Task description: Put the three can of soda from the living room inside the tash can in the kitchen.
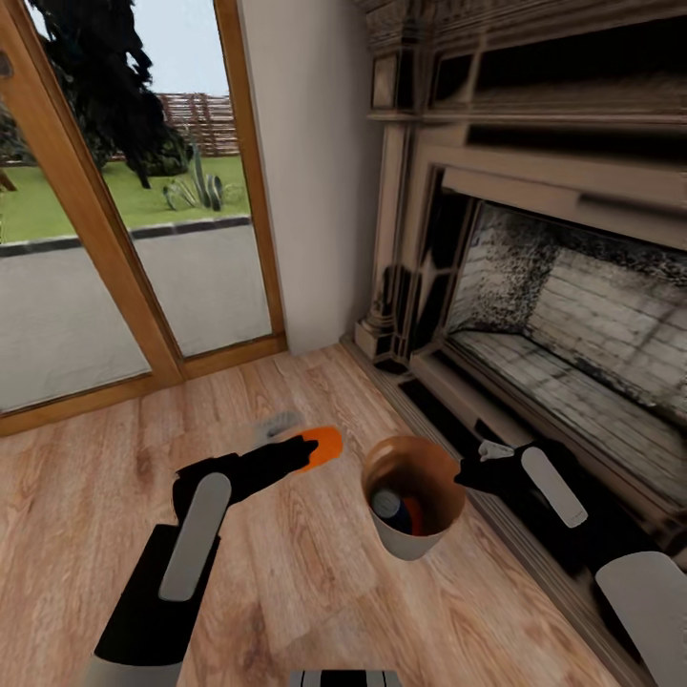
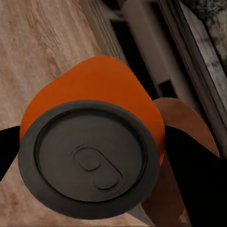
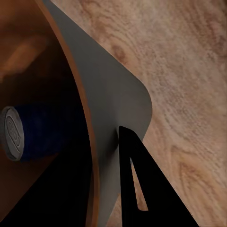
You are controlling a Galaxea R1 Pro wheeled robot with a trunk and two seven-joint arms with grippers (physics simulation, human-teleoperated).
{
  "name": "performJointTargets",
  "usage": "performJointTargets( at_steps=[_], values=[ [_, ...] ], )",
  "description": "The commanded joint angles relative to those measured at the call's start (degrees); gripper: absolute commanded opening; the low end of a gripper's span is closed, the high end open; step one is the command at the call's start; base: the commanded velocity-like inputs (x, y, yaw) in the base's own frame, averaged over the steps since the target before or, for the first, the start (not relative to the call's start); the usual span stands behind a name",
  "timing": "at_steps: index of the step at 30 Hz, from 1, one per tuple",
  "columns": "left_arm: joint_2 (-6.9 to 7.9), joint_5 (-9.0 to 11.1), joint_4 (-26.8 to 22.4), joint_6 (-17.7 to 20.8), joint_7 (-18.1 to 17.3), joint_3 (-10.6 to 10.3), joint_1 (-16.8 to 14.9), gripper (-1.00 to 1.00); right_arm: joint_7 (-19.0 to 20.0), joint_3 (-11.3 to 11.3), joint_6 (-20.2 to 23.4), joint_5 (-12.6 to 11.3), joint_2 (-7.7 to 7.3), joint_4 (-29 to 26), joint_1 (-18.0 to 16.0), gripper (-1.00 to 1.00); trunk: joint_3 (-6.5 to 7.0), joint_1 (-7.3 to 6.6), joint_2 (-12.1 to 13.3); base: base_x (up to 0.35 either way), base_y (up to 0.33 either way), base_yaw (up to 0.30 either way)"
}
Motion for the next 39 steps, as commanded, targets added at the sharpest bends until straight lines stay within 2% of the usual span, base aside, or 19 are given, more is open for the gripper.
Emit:
performJointTargets(
  at_steps=[1,2,4,8,12,15,17,21,23,25,28,32,33,36,39],
  values=[
    [-0.08,0.1,0.0,0.1,0.0,-0.4,-0.1,-1.00,0.3,0.0,0.0,-2.0,0.12,0.1,0.0,-1.00,0.23,-0.03,0.0,0.000,0.000,0.000],
    [-0.23,2.5,0.0,0.1,0.0,-1.8,-0.3,-1.00,0.3,0.0,0.0,-2.0,0.32,0.4,0.0,-1.00,0.46,-0.05,0.0,0.000,0.000,0.000],
    [-0.32,4.5,-0.1,0.0,-0.1,-4.0,-0.6,-1.00,0.3,0.0,0.0,-1.9,0.46,0.5,0.0,-1.00,0.90,-0.10,0.1,0.000,0.000,0.000],
    [-1.10,5.8,0.0,-0.2,-0.3,-7.7,-1.0,-1.00,0.3,-0.1,0.0,0.9,1.16,0.7,0.0,-1.00,1.79,-0.21,0.1,0.000,0.000,0.000],
    [-1.55,6.5,0.0,-0.4,-0.6,-11.3,-1.4,-1.00,0.3,-0.1,0.0,2.2,1.92,1.1,0.0,-1.00,2.67,-0.31,0.2,0.000,0.000,0.000],
    [-1.48,10.1,0.3,-0.5,0.0,-14.1,-1.4,-1.00,0.3,-0.1,0.0,2.3,2.01,1.2,0.0,-1.00,3.34,-0.39,0.2,0.000,0.000,0.000],
    [-1.46,11.1,1.6,-0.5,0.3,-15.2,-1.4,-1.00,0.3,-0.1,0.0,2.3,2.02,1.2,0.0,-1.00,3.78,-0.44,0.2,0.000,0.000,0.000],
    [-1.52,11.7,6.4,-0.6,0.1,-16.7,-2.1,-1.00,0.4,-0.1,0.0,2.3,2.19,1.3,0.0,-1.00,4.67,-0.54,0.3,0.000,0.000,0.000],
    [-1.57,11.9,10.7,-0.8,-0.1,-18.9,-3.6,-1.00,0.4,0.0,0.0,2.3,2.38,1.3,0.1,-1.00,5.11,-0.59,0.3,0.000,0.000,0.000],
    [-1.60,12.0,13.0,-0.9,-0.2,-19.9,-4.4,-1.00,0.4,0.3,0.0,2.6,2.77,1.3,0.2,-1.00,5.55,-0.65,0.3,0.000,0.000,0.000],
    [-1.61,12.3,14.4,-1.1,-0.3,-20.5,-4.9,-1.00,0.4,1.8,0.0,3.3,3.08,1.3,0.4,-1.00,6.22,-0.72,0.4,0.000,0.000,0.000],
    [-1.59,12.1,14.6,-1.7,-0.4,-20.7,-5.0,-1.00,0.3,3.0,0.0,3.5,3.51,1.3,0.5,-1.00,6.22,-0.72,0.4,0.000,0.000,0.000],
    [-1.53,11.9,14.6,-2.4,-0.4,-20.8,-5.0,1.00,0.3,3.1,0.0,3.5,3.57,1.3,0.5,-1.00,6.22,-0.72,0.4,0.000,0.000,0.000],
    [-1.44,11.5,14.7,-4.3,-0.2,-22.1,-5.0,1.00,0.4,3.1,0.0,3.6,3.67,1.2,0.5,-1.00,6.22,-0.72,0.4,0.000,0.000,0.000],
    [-1.40,11.6,14.8,-4.8,-0.2,-22.5,-5.0,1.00,0.3,3.2,0.0,3.6,3.69,1.2,0.5,-1.00,6.22,-0.72,0.4,0.000,0.000,0.000]
  ],
)
